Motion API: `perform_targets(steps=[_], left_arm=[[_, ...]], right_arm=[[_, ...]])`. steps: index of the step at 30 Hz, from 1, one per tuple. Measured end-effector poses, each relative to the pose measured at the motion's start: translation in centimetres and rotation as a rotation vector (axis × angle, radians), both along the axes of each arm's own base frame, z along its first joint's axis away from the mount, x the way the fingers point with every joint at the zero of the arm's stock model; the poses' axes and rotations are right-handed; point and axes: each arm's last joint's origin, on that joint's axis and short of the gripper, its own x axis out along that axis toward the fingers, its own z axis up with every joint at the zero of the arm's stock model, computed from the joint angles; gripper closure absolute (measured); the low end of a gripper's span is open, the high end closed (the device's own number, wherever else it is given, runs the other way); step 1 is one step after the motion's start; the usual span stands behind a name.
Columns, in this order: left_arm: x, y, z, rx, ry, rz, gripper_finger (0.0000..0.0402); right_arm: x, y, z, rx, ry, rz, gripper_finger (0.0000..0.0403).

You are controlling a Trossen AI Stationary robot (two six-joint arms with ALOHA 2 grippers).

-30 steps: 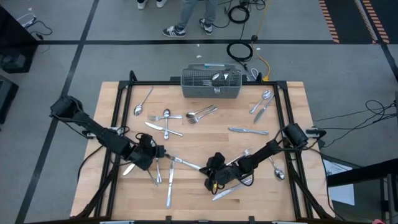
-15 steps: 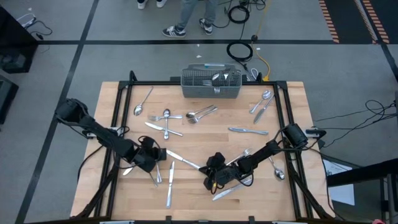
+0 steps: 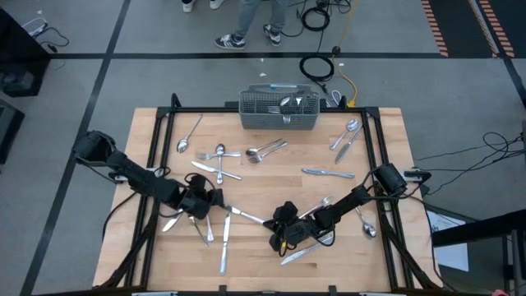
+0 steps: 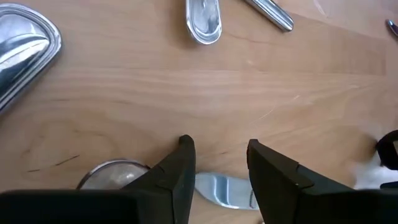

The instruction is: Sort silverware

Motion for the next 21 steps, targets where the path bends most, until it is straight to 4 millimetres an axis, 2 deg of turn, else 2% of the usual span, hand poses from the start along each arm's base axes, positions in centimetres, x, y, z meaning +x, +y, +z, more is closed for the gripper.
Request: perform_targets(steps=[16,21], left_arm=[[0.29,-0.59,0.05,-0.123,0.034,-0.159,0.0248],[-0.29,-0.49,0.25,-0.117,0.091,-0.222,0.0248]], right_arm=[[0.01,-0.13,-0.03,-0.002,0.000,-0.013,0.0403],[0.00,-0.14,-0.03,-0.002,0.000,-0.014,0.0403]])
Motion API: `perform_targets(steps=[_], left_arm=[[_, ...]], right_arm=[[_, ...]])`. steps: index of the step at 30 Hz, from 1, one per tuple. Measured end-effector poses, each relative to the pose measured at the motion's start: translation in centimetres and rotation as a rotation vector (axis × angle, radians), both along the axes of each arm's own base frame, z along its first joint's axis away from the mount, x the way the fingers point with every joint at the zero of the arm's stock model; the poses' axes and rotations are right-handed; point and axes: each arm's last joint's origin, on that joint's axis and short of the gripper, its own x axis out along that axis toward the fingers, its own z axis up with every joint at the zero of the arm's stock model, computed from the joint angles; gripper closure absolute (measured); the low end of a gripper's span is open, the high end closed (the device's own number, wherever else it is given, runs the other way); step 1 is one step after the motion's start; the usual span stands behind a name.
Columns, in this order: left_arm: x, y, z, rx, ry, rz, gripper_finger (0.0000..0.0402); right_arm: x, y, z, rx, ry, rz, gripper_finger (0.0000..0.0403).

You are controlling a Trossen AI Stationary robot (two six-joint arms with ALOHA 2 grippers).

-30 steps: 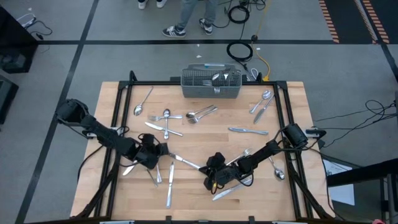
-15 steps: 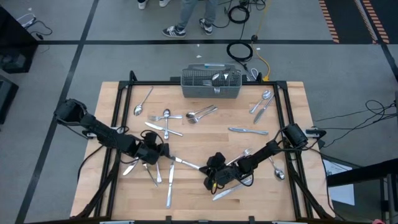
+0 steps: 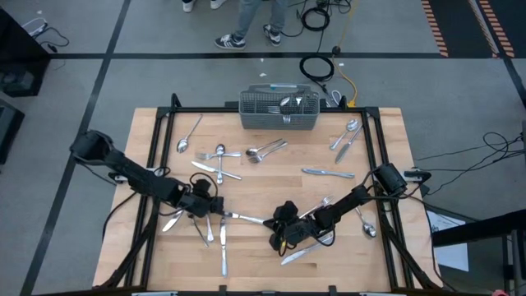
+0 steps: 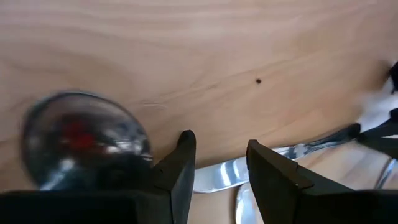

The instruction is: Sort silverware

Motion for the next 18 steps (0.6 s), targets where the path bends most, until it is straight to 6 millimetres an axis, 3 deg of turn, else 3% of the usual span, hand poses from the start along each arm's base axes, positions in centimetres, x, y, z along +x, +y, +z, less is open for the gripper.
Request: perform_targets(steps=[8,18], left_arm=[[-1.2,0.8,0.9,-0.022,0.075,-0.057,0.0248],[-1.1,0.6,1.1,-0.085,0.065,-0.070,0.0248]], right_arm=[[0.0,-0.1,0.0,0.005,0.004,-0.016,0.0403],[0.0,-0.2,0.0,-0.002,-0.001,-0.031,0.0403]])
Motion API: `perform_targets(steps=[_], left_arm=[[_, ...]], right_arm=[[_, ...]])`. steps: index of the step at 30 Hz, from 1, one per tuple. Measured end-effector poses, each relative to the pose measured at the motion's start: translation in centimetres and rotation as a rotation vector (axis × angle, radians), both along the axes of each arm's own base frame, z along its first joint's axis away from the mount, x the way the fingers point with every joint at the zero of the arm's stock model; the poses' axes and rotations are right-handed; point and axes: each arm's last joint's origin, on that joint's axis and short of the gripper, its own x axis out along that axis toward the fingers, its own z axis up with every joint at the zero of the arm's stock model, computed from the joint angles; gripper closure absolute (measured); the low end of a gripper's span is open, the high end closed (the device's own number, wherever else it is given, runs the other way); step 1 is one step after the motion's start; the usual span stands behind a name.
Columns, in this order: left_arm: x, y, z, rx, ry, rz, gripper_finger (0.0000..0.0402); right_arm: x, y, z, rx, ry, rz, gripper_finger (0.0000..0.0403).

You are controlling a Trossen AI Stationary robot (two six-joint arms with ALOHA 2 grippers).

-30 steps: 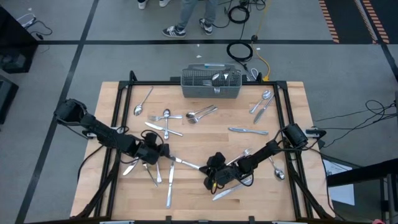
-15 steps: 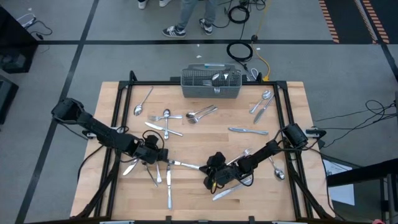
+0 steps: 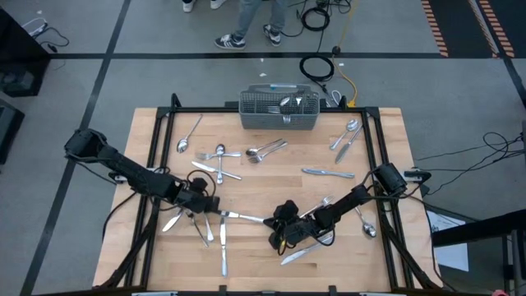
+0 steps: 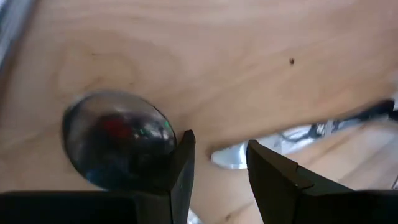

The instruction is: Sort silverware

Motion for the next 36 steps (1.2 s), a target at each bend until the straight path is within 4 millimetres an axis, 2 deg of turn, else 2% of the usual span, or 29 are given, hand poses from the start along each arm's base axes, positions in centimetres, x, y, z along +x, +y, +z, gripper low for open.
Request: perform_targets(steps=[10,20,26,36], left_arm=[[0.0,-0.2,-0.2,-0.024,0.018,-0.018,0.0248],[1.9,-1.2,-1.6,-0.077,-0.037,-0.037,0.0248],[1.7,-1.1,-1.6,-0.069,-0.020,0.002,0.0249],[0.3,-0.3,-0.7,-0.021,0.039,0.061,0.0249]], right_arm=[[0.0,-0.1,0.0,-0.003,-0.001,-0.006,0.0403],[0.0,-0.1,0.0,-0.004,-0.002,-0.005,0.0403],[0.0,-0.1,0.0,-0.003,-0.001,-0.003,0.0403],[0.0,-0.1,0.0,-0.003,-0.001,-0.001,0.0403]])
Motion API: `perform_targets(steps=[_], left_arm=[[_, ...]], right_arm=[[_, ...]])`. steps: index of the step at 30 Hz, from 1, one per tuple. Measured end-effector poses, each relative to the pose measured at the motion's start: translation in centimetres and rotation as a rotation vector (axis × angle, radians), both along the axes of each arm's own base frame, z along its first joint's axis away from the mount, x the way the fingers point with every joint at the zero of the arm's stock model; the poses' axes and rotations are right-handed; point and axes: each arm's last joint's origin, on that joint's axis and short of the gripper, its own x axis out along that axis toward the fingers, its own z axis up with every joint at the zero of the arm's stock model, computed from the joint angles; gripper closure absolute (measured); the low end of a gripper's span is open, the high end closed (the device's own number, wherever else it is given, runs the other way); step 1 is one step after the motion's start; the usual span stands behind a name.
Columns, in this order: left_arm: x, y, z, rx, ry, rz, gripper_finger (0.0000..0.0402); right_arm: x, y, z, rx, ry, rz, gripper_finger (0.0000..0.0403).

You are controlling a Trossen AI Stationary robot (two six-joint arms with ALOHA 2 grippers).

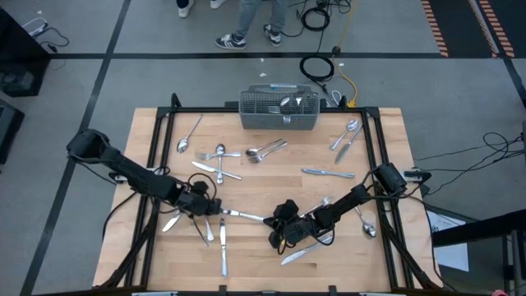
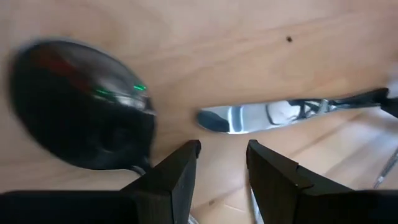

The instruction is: Sort silverware

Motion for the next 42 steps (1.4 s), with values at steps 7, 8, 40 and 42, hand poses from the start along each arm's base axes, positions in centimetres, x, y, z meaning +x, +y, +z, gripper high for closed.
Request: perform_targets(steps=[7,8,40,42], left_arm=[[-0.3,0.5,0.1,0.045,0.017,-0.018,0.0249],[-0.2,0.5,0.1,0.047,0.015,-0.020,0.0249],[0.1,1.8,-0.8,0.147,-0.118,-0.007,0.0249],[0.1,1.9,-0.9,0.162,-0.122,-0.003,0.0249]], right_arm=[[0.0,0.0,0.0,-0.003,0.001,0.007,0.0403],[0.0,0.0,0.0,-0.003,0.001,0.008,0.0403],[0.0,0.1,0.0,-0.002,0.008,0.033,0.0403],[0.0,0.1,0.0,-0.002,0.008,0.034,0.0403]])
